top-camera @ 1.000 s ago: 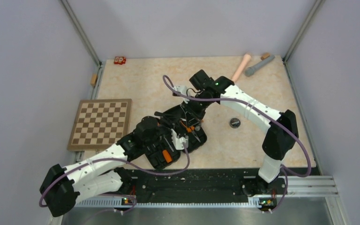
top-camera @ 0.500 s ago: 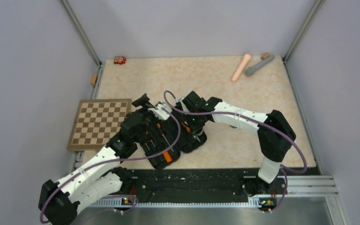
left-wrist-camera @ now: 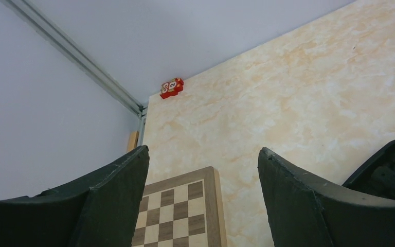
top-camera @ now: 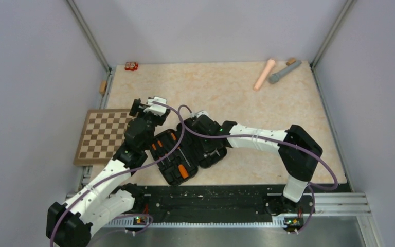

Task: Pack the tool kit
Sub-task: Place the hammer in the toolbox.

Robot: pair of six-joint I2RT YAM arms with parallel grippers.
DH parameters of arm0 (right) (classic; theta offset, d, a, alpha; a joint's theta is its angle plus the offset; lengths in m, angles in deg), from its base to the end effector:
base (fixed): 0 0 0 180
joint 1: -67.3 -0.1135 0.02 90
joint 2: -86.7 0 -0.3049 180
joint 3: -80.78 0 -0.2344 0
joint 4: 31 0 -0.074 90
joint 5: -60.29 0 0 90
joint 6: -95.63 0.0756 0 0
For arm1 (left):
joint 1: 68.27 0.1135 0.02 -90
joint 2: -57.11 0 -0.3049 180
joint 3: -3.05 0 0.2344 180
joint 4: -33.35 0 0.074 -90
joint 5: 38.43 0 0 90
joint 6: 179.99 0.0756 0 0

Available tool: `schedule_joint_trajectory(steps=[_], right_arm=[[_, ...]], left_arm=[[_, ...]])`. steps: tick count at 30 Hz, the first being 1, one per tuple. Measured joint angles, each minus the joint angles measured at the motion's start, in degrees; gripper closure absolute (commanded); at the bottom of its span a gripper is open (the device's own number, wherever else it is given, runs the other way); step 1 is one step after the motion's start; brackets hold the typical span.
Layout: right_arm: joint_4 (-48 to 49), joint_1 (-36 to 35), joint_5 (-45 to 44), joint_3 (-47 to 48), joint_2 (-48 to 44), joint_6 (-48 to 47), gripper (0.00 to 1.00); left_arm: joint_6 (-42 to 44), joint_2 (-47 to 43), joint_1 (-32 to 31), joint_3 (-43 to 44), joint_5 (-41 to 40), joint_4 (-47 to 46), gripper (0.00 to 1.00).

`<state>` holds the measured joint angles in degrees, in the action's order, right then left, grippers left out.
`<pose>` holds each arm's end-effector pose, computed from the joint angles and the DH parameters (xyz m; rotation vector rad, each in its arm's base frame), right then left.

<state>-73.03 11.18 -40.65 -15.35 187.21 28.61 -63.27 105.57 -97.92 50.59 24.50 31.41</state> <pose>0.2222 0.3052 0.2195 -0.6716 2.5010 0.2711 0.1852 -0.0658 0.3405 0.3894 1.5148 0.3260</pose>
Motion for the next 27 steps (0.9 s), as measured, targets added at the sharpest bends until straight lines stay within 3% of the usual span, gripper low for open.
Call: schedule_joint_trajectory(steps=[7, 18, 22, 27], right_arm=[[1.40, -2.86, -1.05, -2.05, -0.81, 3.19, 0.97], [4.11, -4.04, -2.56, -5.27, -1.70, 5.57, 0.65], [5.05, -4.04, -2.78, -6.03, -2.10, 5.62, 0.65], [4.96, -4.04, -3.26, -6.05, -2.54, 5.60, 0.74]], left_arm=[[0.00, -0.04, -0.02, -0.02, -0.68, -0.92, 0.20], [0.31, -1.01, -0.02, -0.33, -0.42, -1.22, 0.21], [0.39, -1.11, -0.02, -0.50, -0.02, -1.25, 0.22], [0.42, -1.11, -0.02, -0.57, 0.68, -1.25, 0.22]])
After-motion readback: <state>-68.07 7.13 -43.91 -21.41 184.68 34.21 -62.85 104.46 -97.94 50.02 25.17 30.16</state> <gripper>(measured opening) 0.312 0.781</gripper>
